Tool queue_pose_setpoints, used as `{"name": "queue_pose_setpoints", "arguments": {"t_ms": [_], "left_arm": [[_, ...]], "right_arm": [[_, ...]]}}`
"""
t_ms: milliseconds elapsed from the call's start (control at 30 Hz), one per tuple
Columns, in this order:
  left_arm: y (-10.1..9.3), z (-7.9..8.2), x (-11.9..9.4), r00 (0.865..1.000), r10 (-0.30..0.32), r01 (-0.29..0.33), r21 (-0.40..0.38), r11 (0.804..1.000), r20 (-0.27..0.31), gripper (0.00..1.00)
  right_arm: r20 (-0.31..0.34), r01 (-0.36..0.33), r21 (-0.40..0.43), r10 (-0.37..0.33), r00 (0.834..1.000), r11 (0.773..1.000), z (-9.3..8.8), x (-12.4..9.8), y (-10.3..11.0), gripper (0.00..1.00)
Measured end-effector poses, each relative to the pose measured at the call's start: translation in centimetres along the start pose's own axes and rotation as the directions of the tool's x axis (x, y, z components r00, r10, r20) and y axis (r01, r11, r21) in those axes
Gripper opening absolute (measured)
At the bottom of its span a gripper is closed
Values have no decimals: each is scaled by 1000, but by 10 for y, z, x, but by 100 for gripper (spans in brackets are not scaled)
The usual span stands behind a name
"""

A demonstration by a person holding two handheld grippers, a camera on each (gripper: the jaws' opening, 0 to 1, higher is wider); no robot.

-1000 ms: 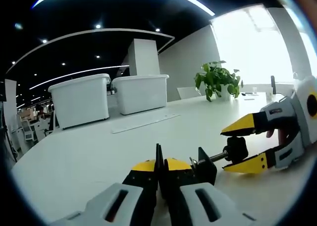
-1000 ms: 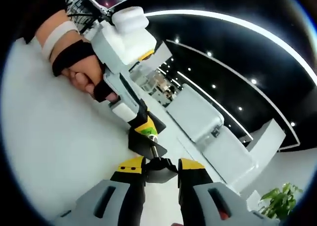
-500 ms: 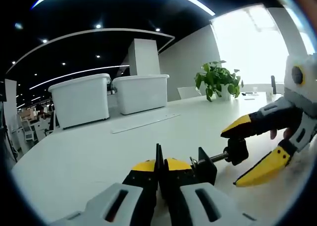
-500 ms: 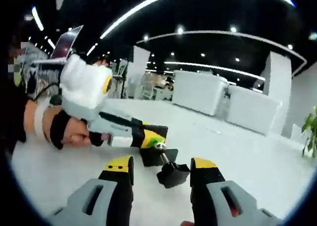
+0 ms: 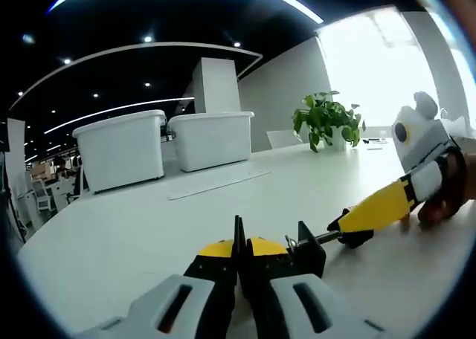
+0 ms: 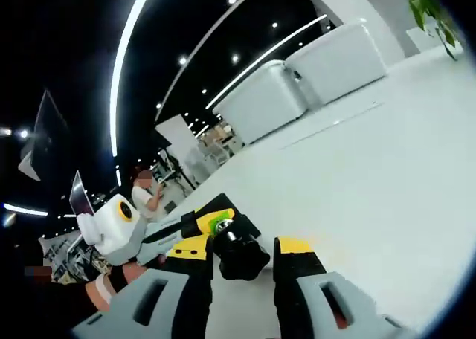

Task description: Clamp the fixed fixture on the desktop, loosen the retaining clip, secure it to the edge of the desk, and tighten the retaining clip.

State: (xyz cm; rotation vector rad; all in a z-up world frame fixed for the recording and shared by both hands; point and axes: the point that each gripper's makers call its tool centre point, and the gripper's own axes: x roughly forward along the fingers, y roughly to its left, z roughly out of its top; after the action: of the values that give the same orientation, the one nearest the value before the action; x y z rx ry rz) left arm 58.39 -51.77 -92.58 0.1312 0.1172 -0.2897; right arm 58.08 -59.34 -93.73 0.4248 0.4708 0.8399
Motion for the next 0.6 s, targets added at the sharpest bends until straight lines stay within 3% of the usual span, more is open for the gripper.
{"name": "queue_pose_setpoints", "arguments": {"t_ms": [67,167,267,333,367,433,500,600], "left_arm": [[0,0,0,1000,1,-1,0,1000,1,5],[1,-1,0,1000,5,-5,-1,1000,0,5],[1,-1,0,1000,5,-5,-5,1000,1,5],[1,-1,1,1000,8,-8,-2,1000,1,5],[1,-1,1,1000,8,-8,-1,1000,1,5],[1,-1,1,1000,8,-8,-2,1000,1,5],[1,-1,1,1000,8,-8,-1,1000,1,5],[1,-1,0,1000,8,-8,0,1000,1,5]], "right_arm": [[-14,2,57,-1,1000,998,-2,2,0,24],[-8,-9,31,9,1000,999,-1,2,0,23],[-12,-5,-51,4,1000,999,-2,2,2,22],[-2,5,-189,-6,1000,982,-2,0,6,22],[9,13,-267,-11,1000,964,-1,-1,8,22],[32,33,-430,-21,999,902,0,-2,13,21],[56,56,-558,-29,998,828,0,-3,17,21],[98,99,-722,-41,994,685,-1,-7,22,21]]}}
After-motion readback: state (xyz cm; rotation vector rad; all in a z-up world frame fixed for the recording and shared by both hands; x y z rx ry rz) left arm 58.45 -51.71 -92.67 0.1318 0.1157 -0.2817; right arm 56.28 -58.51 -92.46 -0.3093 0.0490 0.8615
